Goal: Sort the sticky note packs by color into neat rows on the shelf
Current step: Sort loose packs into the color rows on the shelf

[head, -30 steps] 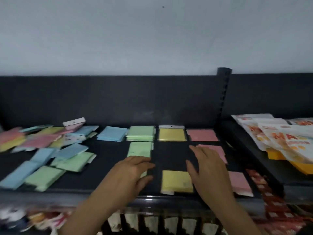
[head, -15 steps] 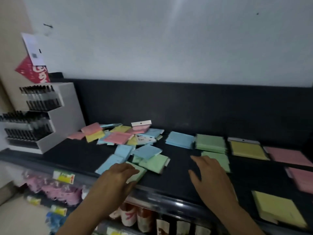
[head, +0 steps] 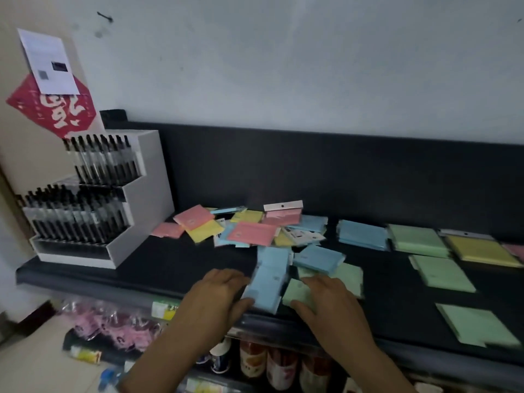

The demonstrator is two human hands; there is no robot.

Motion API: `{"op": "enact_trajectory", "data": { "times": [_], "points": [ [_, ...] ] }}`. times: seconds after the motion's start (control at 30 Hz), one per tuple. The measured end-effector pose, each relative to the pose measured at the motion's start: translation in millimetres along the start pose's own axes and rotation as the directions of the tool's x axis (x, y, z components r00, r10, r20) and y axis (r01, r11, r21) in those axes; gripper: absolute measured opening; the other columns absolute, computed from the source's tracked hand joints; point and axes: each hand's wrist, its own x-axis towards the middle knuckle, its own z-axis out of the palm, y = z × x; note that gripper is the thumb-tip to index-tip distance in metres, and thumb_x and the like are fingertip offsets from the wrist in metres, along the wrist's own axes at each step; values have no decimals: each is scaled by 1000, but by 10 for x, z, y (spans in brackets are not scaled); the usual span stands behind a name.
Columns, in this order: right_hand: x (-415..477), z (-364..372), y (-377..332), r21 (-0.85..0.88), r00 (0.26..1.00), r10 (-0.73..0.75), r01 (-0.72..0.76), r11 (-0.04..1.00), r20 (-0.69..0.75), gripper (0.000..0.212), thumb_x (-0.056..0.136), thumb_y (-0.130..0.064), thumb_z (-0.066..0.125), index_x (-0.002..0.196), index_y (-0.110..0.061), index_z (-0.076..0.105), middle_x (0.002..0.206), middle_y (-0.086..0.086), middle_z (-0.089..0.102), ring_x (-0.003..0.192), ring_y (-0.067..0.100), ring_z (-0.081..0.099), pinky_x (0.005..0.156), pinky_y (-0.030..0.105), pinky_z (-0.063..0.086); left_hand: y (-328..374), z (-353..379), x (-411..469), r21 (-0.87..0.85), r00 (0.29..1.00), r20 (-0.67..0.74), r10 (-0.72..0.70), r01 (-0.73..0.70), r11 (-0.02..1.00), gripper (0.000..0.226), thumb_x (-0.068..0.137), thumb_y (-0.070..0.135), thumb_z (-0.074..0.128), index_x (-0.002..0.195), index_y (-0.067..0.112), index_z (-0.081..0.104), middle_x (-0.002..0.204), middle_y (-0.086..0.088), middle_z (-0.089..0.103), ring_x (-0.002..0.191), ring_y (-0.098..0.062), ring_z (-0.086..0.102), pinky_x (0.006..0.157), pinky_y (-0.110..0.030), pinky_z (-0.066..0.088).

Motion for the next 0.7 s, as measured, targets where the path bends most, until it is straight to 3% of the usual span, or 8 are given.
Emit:
{"op": "enact_trajectory", "data": {
  "times": [0.07, 0.13, 0.2, 0.3, 0.47, 0.53, 0.63, 0.7],
  "points": [
    [17, 81, -66, -34, 999, 27, -26, 999, 29, 38, 90, -47, 49, 122, -26, 53, 122, -6, 54, 112, 17, 45, 90, 29, 41, 46, 58, 101, -114, 998, 4, -60, 60, 992, 56, 82, 60, 40, 119, 24, 61, 120, 8, 60, 106, -18, 56, 84, -29, 50],
    [63, 125, -97, -69, 996, 60, -56, 996, 63, 36, 89, -47, 51, 116, -25, 58, 121, -6, 56, 111, 18, 45, 90, 31, 43, 97, 135, 208, -244, 989, 39, -146, 151, 958, 59, 85, 61, 45, 131, 24, 51, 132, 7, 50, 119, -17, 45, 95, -28, 42],
    [132, 123, -94, -87, 992, 79, -71, 994, 100, 37, 85, -47, 57, 115, -24, 60, 120, -5, 58, 110, 18, 47, 87, 32, 45, 155, 215, 305, -262, 978, 113, -176, 200, 944, 66, 83, 62, 49, 136, 22, 42, 137, 4, 44, 122, -19, 40, 100, -29, 39],
    [245, 132, -79, -154, 983, 94, -69, 986, 157, 40, 75, -47, 68, 107, -22, 63, 112, -2, 61, 106, 19, 51, 80, 30, 44, 182, 277, 386, -176, 945, 262, -196, 246, 953, 74, 78, 61, 58, 134, 16, 41, 133, -4, 46, 119, -23, 41, 96, -34, 41],
    [309, 140, -73, -243, 985, 116, -81, 967, 131, 38, 80, -45, 65, 109, -21, 64, 108, 4, 64, 103, 22, 55, 78, 30, 44, 97, 181, 436, -191, 935, 288, -206, 267, 944, 60, 76, 40, 68, 127, 13, 50, 125, -6, 55, 112, -21, 53, 88, -28, 45],
    [270, 165, -99, -256, 996, 67, -48, 966, 67, 34, 84, -43, 61, 106, -18, 64, 103, 5, 66, 98, 24, 58, 72, 31, 43, 64, 133, 428, -158, 936, 270, -227, 276, 948, 57, 75, 36, 67, 124, 12, 52, 119, -5, 59, 106, -20, 56, 85, -29, 47],
    [220, 209, -96, -303, 999, 1, -11, 953, -33, 23, 71, -39, 75, 78, -17, 68, 71, 0, 69, 63, 20, 65, 48, 26, 38, 37, 52, 391, -119, 941, 206, -267, 295, 948, 55, 73, 38, 65, 120, 12, 54, 112, -4, 63, 100, -21, 59, 81, -29, 47],
    [181, 217, -55, -214, 998, 12, -25, 976, -61, 17, 82, -33, 66, 88, -18, 68, 77, 0, 71, 65, 20, 66, 52, 28, 47, 26, -18, 371, -171, 951, 120, -284, 301, 938, 53, 74, 37, 65, 119, 11, 55, 113, -4, 62, 102, -21, 58, 79, -28, 43]
  ]
}}
